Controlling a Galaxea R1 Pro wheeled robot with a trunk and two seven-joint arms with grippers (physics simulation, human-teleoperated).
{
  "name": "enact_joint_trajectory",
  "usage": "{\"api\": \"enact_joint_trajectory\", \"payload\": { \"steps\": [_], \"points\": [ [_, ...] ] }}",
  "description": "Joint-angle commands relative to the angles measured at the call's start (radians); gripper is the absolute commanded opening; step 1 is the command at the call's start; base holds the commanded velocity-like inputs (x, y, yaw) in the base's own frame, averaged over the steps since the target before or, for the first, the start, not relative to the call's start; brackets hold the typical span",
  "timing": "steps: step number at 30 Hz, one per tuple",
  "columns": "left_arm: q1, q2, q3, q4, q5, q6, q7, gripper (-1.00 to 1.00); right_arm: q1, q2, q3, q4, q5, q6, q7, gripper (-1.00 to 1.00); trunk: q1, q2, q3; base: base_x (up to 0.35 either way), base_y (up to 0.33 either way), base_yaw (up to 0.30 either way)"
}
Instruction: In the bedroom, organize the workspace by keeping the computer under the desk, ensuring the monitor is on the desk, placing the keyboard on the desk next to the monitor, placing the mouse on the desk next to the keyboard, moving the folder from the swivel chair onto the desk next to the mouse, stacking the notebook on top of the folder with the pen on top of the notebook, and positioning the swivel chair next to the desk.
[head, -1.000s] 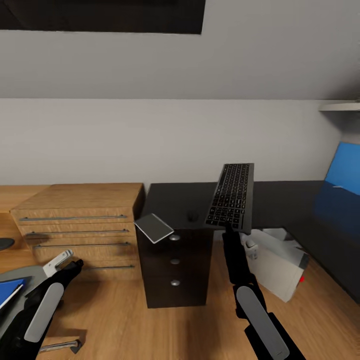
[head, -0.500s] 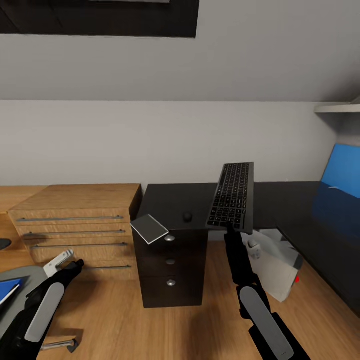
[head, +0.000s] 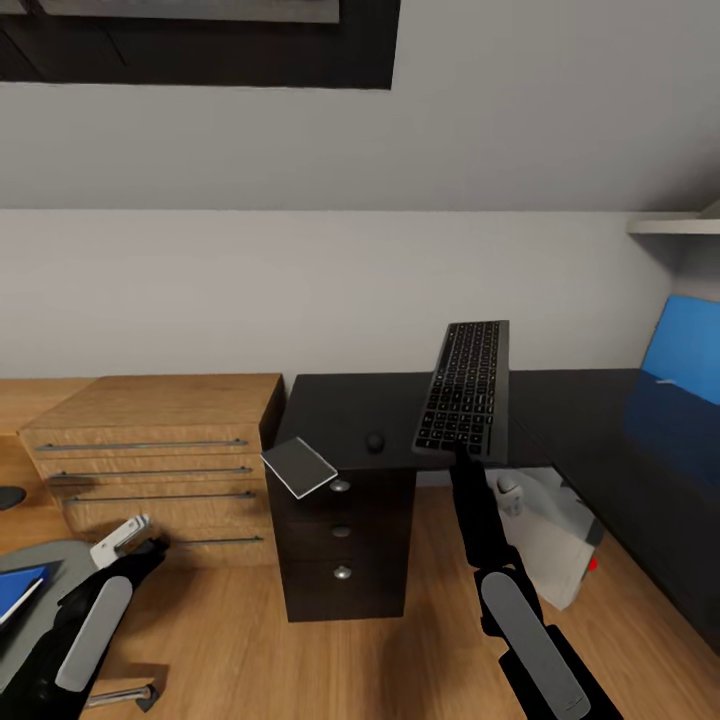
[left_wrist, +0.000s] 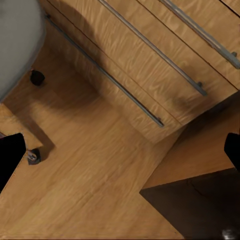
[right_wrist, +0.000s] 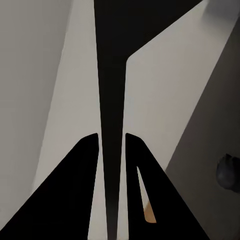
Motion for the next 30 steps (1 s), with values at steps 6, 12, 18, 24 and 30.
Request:
{"api": "enact_joint_trajectory", "payload": {
  "steps": [6, 12, 18, 24, 30],
  "points": [
    [0.191, -0.023, -0.018, 0.085, -0.05, -0.022, -0.001, 1.0, -0.001, -0.003, 0.003, -0.007, -0.006, -0.005, -0.005, -1.0, -0.023, 0.042, 0.018, 0.0, 0.0, 0.0],
    [0.274, -0.052, -0.165, 0.273, -0.267, -0.321, -0.081, 1.0, 0.002, -0.003, 0.017, -0.009, -0.009, -0.003, -0.005, -1.0, -0.046, 0.084, 0.037, 0.0, 0.0, 0.0],
    [0.278, -0.057, -0.339, 0.392, -0.339, -0.398, -0.084, 1.0, 0.026, -0.036, 0.003, -0.035, -0.369, 0.205, -0.006, -1.0, -0.069, 0.126, 0.055, 0.0, 0.0, 0.0],
    [0.278, -0.057, -0.34, 0.403, -0.342, -0.417, -0.081, 1.0, 0.027, -0.099, -0.035, -0.035, -0.603, 0.326, -0.027, -1.0, -0.092, 0.168, 0.074, -0.001, 0.0, 0.0],
    [0.278, -0.058, -0.34, 0.405, -0.341, -0.464, -0.08, 1.0, 0.027, -0.098, -0.109, -0.034, -0.611, 0.428, -0.059, -1.0, -0.115, 0.21, 0.093, -0.189, 0.0, 0.0]
  ]
}}
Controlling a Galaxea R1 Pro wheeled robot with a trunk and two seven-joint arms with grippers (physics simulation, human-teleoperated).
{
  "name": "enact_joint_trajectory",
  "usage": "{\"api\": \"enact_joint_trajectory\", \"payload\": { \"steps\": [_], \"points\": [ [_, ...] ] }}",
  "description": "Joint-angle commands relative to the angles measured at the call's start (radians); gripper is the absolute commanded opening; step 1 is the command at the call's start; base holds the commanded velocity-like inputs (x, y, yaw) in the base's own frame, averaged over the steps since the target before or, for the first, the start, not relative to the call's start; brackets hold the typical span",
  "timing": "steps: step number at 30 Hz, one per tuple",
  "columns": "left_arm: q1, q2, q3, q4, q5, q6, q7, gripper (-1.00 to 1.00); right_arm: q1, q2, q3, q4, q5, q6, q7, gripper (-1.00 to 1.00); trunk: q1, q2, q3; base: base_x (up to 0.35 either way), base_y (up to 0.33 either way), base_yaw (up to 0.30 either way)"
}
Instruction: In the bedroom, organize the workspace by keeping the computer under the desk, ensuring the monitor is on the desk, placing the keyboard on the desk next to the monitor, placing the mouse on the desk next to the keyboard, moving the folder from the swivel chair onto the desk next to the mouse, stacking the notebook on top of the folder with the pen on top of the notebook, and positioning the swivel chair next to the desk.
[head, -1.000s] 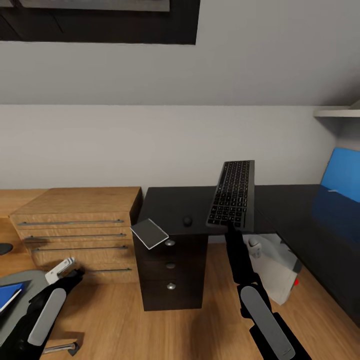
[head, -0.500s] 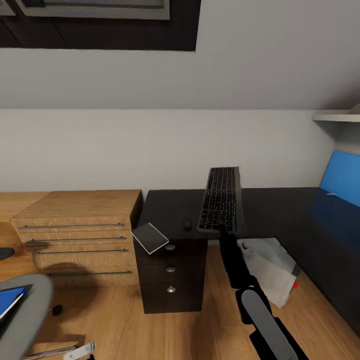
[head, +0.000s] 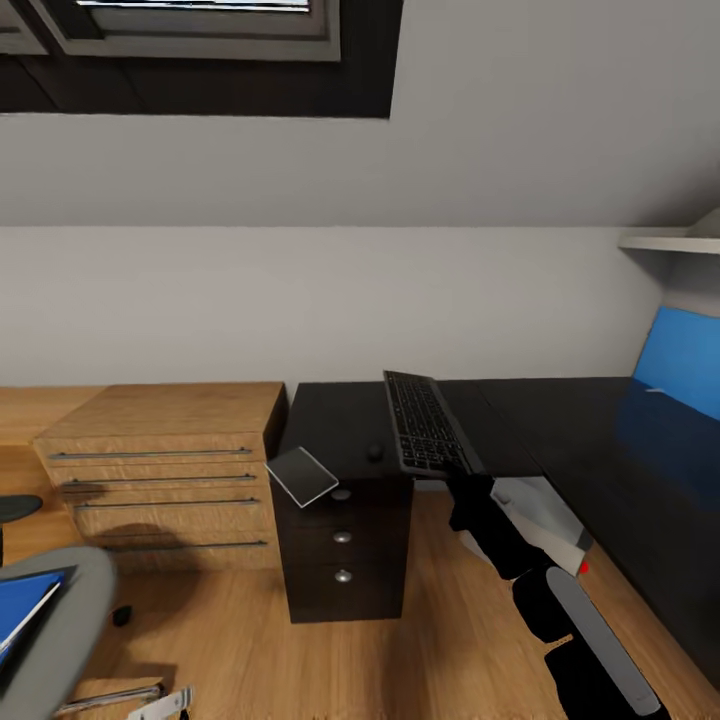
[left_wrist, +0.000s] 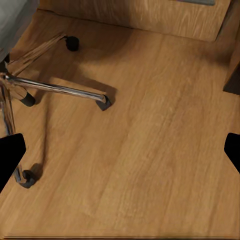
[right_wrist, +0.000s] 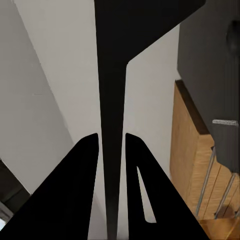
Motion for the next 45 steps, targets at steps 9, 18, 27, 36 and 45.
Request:
{"api": "enact_joint_trajectory", "payload": {
  "steps": [9, 18, 27, 36, 45],
  "points": [
    [-0.001, 0.0, -0.008, 0.018, 0.012, -0.014, 0.011, 1.0, -0.001, 0.0, -0.016, -0.002, -0.001, 0.021, -0.004, -1.0, -0.035, 0.063, 0.027, -0.303, -0.109, 0.0],
    [-0.001, -0.002, -0.008, 0.018, 0.01, -0.014, 0.011, 1.0, -0.001, -0.001, -0.017, -0.003, 0.001, 0.018, -0.003, -1.0, -0.07, 0.126, 0.055, -0.271, -0.231, 0.0],
    [-0.001, -0.003, -0.008, 0.018, 0.013, -0.014, 0.011, 1.0, -0.001, -0.002, -0.016, -0.003, 0.001, 0.019, -0.007, -1.0, -0.104, 0.189, 0.084, -0.283, -0.196, 0.0],
    [-0.001, -0.003, -0.008, 0.019, 0.013, -0.015, 0.011, 1.0, -0.001, -0.003, -0.016, -0.003, 0.001, 0.02, -0.008, -1.0, -0.139, 0.252, 0.112, -0.334, -0.031, 0.0],
    [-0.001, -0.002, -0.003, 0.033, 0.013, -0.015, 0.011, 1.0, -0.001, -0.009, -0.016, -0.003, 0.001, 0.018, -0.006, -1.0, -0.173, 0.315, 0.14, -0.337, -0.004, 0.0]
  ]
}}
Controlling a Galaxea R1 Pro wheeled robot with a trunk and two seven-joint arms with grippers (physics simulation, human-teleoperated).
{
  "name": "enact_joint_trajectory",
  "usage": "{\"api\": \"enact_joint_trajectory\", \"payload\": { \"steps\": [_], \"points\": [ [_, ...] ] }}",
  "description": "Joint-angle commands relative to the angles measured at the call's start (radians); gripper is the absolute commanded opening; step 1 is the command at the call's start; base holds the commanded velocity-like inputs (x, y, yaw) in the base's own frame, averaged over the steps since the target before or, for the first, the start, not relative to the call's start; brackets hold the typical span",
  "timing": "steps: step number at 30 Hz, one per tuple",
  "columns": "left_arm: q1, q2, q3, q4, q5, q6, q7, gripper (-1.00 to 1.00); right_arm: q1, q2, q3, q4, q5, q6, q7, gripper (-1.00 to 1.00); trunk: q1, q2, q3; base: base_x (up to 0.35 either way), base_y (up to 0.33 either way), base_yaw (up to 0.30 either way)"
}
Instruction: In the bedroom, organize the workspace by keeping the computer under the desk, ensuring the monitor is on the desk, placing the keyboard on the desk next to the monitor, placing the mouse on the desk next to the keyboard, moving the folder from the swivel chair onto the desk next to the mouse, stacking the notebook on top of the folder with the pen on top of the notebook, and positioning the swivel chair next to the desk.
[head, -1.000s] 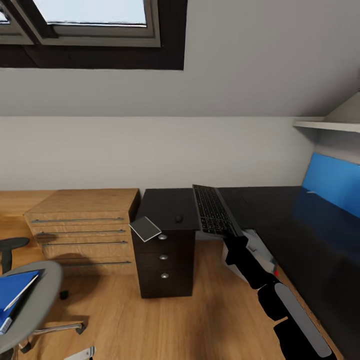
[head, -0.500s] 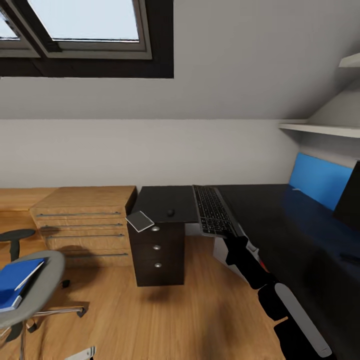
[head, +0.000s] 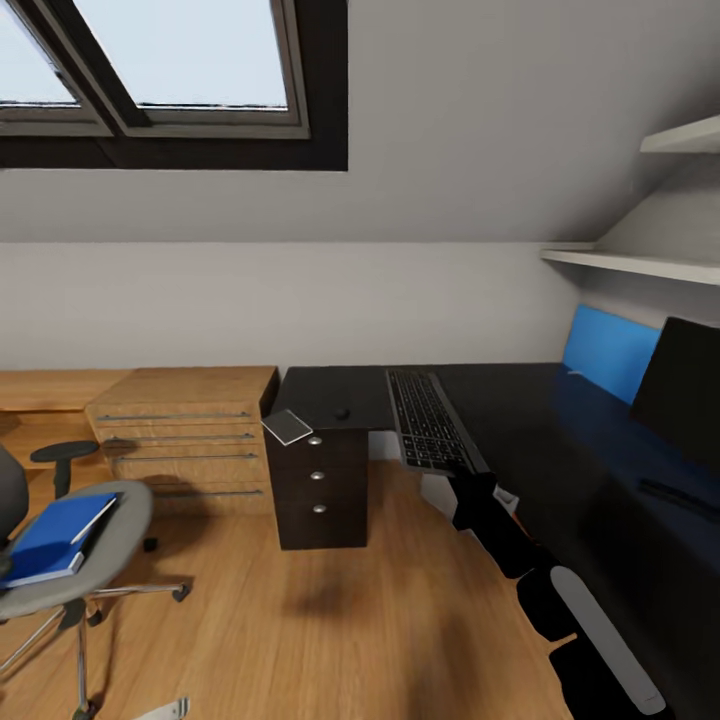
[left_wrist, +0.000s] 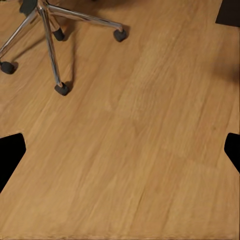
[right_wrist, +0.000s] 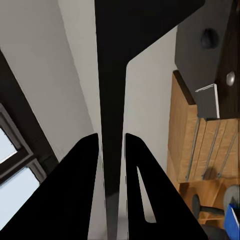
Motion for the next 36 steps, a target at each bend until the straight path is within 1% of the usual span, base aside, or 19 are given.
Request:
{"api": "enact_joint_trajectory", "payload": {
  "steps": [1, 8, 24, 32, 36],
  "points": [
    [-0.001, 0.001, -0.007, 0.0, 0.01, -0.007, 0.008, 1.0, -0.001, -0.001, 0.0, -0.001, -0.007, 0.0, -0.004, -1.0, -0.005, 0.006, 0.002, -0.335, -0.095, 0.0],
    [-0.001, 0.001, -0.009, 0.0, 0.008, -0.006, 0.008, 1.0, -0.001, -0.004, -0.001, -0.001, -0.007, 0.0, -0.003, -1.0, -0.031, 0.055, 0.024, -0.316, -0.169, 0.0],
    [-0.001, 0.001, -0.012, 0.0, 0.006, -0.006, 0.008, 1.0, -0.001, -0.007, 0.0, -0.001, -0.009, 0.001, -0.001, -1.0, -0.093, 0.167, 0.074, -0.281, -0.239, 0.0],
    [-0.001, -0.002, -0.012, 0.0, 0.005, -0.006, 0.006, 1.0, -0.001, -0.007, -0.001, 0.0, -0.007, 0.002, -0.003, -1.0, -0.093, 0.167, 0.074, -0.264, -0.248, 0.0],
    [-0.001, -0.007, -0.012, -0.001, 0.005, -0.007, 0.008, 1.0, -0.001, -0.007, 0.0, 0.001, -0.007, 0.001, -0.006, -1.0, -0.093, 0.167, 0.074, -0.224, -0.216, 0.0]
  ]
}}
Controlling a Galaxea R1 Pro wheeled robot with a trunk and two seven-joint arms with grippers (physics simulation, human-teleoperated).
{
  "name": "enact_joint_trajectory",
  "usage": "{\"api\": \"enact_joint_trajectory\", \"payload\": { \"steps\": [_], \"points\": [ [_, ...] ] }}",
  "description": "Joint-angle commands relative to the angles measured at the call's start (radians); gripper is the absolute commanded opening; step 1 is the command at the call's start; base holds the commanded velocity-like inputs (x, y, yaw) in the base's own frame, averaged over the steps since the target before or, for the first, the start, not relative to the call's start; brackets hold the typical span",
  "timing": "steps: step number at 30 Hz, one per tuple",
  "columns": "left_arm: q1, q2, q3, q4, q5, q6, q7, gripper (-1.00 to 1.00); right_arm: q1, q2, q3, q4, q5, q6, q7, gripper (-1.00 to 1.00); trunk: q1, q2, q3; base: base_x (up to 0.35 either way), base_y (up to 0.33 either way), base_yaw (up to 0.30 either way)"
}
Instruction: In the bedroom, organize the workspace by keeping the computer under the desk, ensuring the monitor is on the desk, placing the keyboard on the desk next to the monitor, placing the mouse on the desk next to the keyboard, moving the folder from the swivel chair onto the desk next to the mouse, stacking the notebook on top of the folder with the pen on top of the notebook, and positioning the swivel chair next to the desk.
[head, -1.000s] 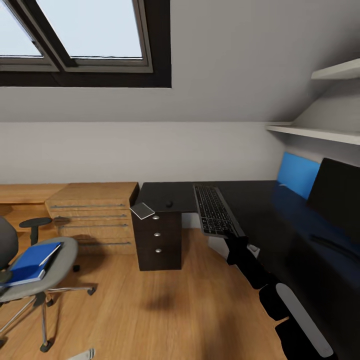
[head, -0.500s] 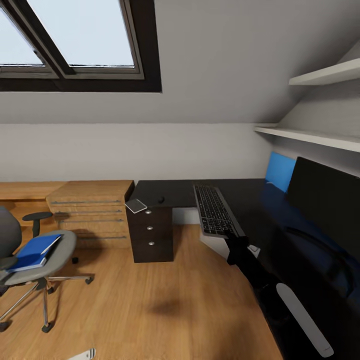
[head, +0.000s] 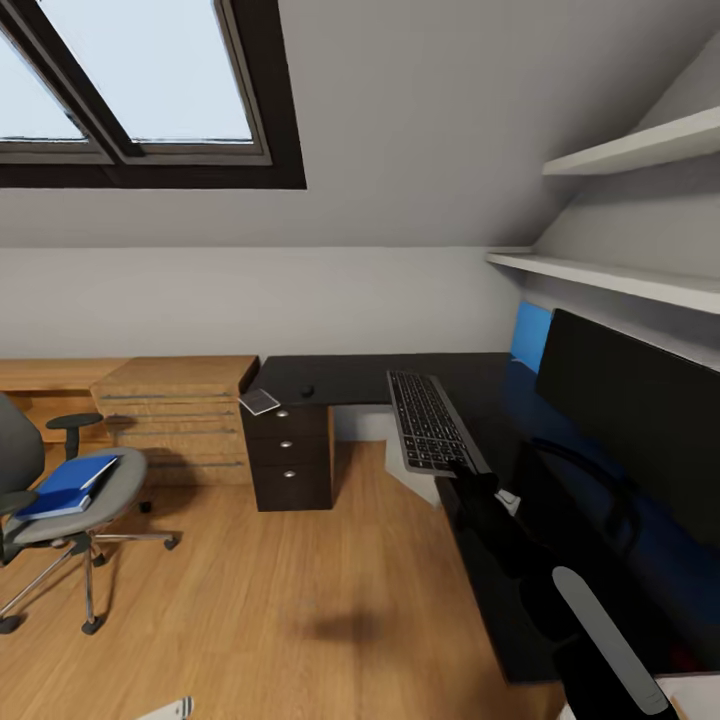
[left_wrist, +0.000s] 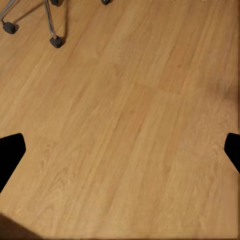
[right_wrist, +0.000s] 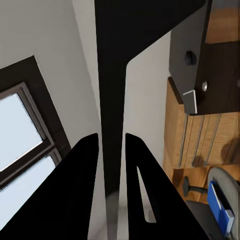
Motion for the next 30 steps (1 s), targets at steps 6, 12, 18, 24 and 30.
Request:
{"api": "enact_joint_trajectory", "payload": {
  "steps": [6, 12, 18, 24, 30],
  "points": [
    [-0.001, 0.001, -0.009, 0.029, 0.012, -0.106, 0.005, 1.0, -0.001, 0.003, 0.009, -0.002, -0.006, -0.005, -0.004, -1.0, 0.0, -0.001, -0.001, -0.083, -0.084, 0.0],
    [-0.001, 0.002, -0.008, 0.038, 0.014, -0.129, 0.005, 1.0, -0.001, 0.006, 0.014, -0.001, 0.005, -0.005, -0.018, -1.0, 0.0, -0.001, -0.001, -0.15, -0.278, 0.0],
    [-0.001, 0.003, -0.008, 0.038, 0.014, -0.13, 0.005, 1.0, -0.001, 0.006, 0.014, 0.006, 0.016, -0.007, -0.03, -1.0, 0.0, -0.001, -0.001, -0.12, -0.3, 0.0],
    [-0.001, 0.003, -0.008, 0.038, 0.014, -0.13, 0.003, 1.0, -0.003, 0.007, 0.012, 0.085, 0.164, -0.007, -0.033, -1.0, 0.0, -0.001, -0.001, -0.073, -0.297, 0.0],
    [-0.001, 0.003, -0.008, 0.039, 0.014, -0.135, 0.002, 1.0, -0.012, 0.007, 0.009, 0.214, 0.295, -0.004, -0.027, -1.0, 0.0, -0.001, -0.001, -0.007, -0.09, 0.0]
  ]
}}
